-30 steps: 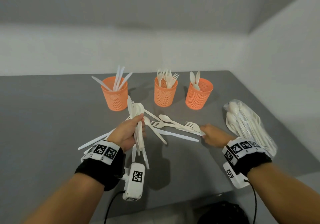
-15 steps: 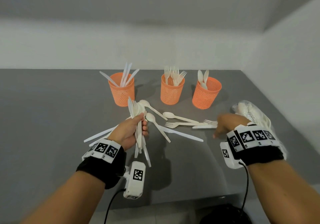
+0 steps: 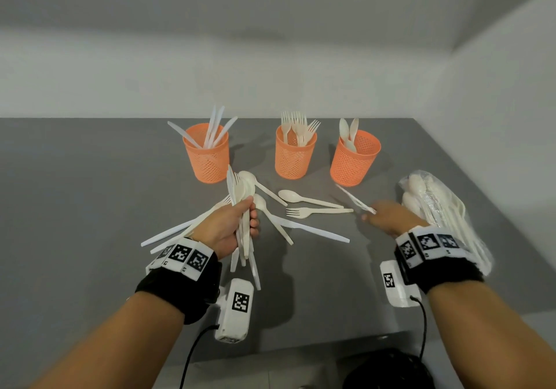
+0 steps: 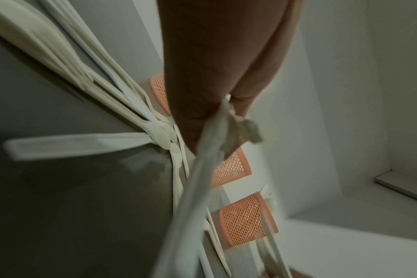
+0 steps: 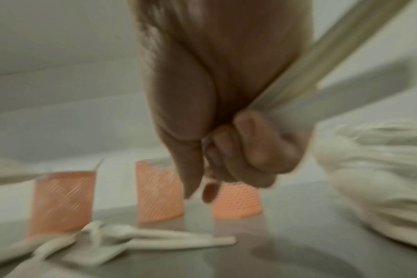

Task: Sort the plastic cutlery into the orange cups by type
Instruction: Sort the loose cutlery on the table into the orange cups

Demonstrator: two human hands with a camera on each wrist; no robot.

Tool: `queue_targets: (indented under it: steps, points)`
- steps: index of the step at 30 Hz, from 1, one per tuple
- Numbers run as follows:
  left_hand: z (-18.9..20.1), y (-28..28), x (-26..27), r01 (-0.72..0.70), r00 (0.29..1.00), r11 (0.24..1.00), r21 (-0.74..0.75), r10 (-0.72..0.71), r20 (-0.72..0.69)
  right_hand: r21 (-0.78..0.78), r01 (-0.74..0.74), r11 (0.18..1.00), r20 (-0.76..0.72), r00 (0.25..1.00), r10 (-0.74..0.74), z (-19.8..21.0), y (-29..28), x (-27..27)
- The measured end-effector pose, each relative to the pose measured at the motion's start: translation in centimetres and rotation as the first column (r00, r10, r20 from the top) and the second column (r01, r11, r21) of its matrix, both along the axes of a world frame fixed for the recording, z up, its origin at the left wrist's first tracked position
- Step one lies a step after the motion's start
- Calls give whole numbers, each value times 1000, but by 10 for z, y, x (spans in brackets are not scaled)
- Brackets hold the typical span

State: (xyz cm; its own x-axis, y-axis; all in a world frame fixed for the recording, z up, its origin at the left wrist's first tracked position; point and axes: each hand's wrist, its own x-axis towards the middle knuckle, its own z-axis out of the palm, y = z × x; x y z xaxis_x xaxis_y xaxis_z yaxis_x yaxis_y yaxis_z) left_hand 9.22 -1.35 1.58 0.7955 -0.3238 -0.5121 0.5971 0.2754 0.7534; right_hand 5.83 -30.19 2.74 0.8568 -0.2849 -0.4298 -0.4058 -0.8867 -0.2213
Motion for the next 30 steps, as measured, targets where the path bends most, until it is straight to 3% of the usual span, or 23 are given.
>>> queue_targets:
  steps: [3,5,8,15,24,25,27,30]
  points:
    - [0,-7,-1,13,1000,1000,16,-13,3,168,-166,972,251,960,121,-14,23,16]
    - [1,-10,-2,23,1000,1000,20,-23,6,105,-254,962,190,954,231,-19,43,25]
    - [0,-8,-3,31,999,999,28,-31,22,-16,-239,971,52,969,240,-31,58,38]
    - [-6,2,-7,13,999,999,38,-14,32,-104,-299,948,42,951,305,-34,69,45]
    - [-9,-11,-8,14,996,999,31,-16,87,19,-266,964,32,964,266,-34,73,20]
    - [-10,-12,-8,8,996,1000,21,-10,89,56,-251,966,73,966,247,-30,74,18]
    - [-11,-16,-8,-21,995,1000,15,20,93,345,-155,926,168,981,101,-20,82,15]
    - [-8,-20,-10,-64,986,998,13,61,155,733,-79,676,186,979,-88,-2,106,13]
